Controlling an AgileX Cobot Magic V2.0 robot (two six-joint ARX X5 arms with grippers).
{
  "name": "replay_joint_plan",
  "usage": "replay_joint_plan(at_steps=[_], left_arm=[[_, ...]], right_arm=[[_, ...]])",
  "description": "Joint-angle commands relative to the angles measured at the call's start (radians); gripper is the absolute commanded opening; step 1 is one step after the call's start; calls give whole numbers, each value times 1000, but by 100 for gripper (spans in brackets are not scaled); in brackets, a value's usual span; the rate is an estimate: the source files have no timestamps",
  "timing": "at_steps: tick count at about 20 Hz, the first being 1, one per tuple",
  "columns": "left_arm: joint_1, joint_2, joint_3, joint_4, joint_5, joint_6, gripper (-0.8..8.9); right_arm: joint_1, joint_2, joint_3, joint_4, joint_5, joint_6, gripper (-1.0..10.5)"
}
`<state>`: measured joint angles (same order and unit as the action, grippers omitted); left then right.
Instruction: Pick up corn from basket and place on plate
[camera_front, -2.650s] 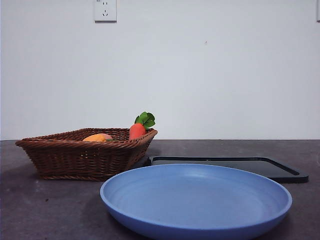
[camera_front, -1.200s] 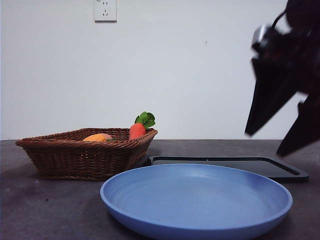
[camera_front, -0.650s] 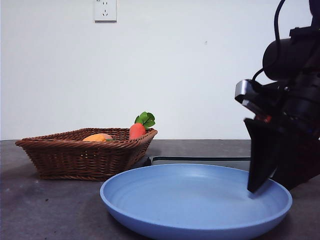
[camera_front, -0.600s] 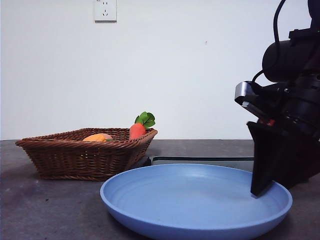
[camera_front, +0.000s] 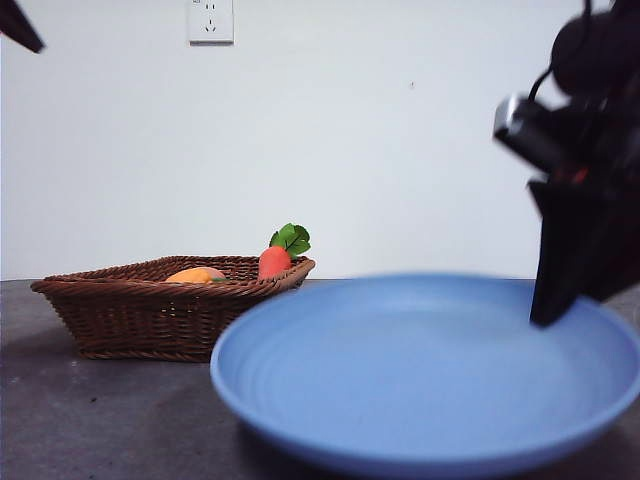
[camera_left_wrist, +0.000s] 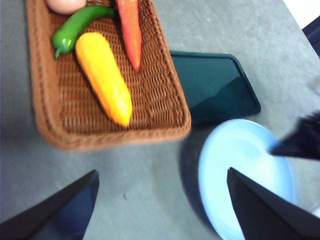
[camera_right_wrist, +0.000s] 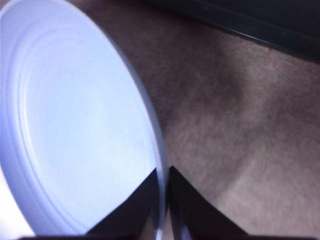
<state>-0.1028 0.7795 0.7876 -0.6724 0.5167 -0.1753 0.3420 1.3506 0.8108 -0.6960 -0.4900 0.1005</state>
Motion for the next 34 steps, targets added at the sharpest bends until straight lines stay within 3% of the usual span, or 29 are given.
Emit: replay_joint_plan(at_steps=[1,8,17,23,29,34], left_arm=[[-52,93,59,54,-76,-21,416],[-208,526,286,97,-345,-20,416],[-279,1009,565,76,-526,3,416],[-291,1112,577,95,-526,-2,414],[-304,1118,577,82,-537,-2,224],[-304,1024,578,56,-536,-2,215]], right_arm=[[1,-100,11,-37,-6,-1,3],[0,-423,12,-129,42,81,3],[1,-656,12,-211,101,122,3],[1,-660,12,-211,106,124,3],[1,-660,12,-211,126,123,3],[1,-602,12,-246,161,127,3]])
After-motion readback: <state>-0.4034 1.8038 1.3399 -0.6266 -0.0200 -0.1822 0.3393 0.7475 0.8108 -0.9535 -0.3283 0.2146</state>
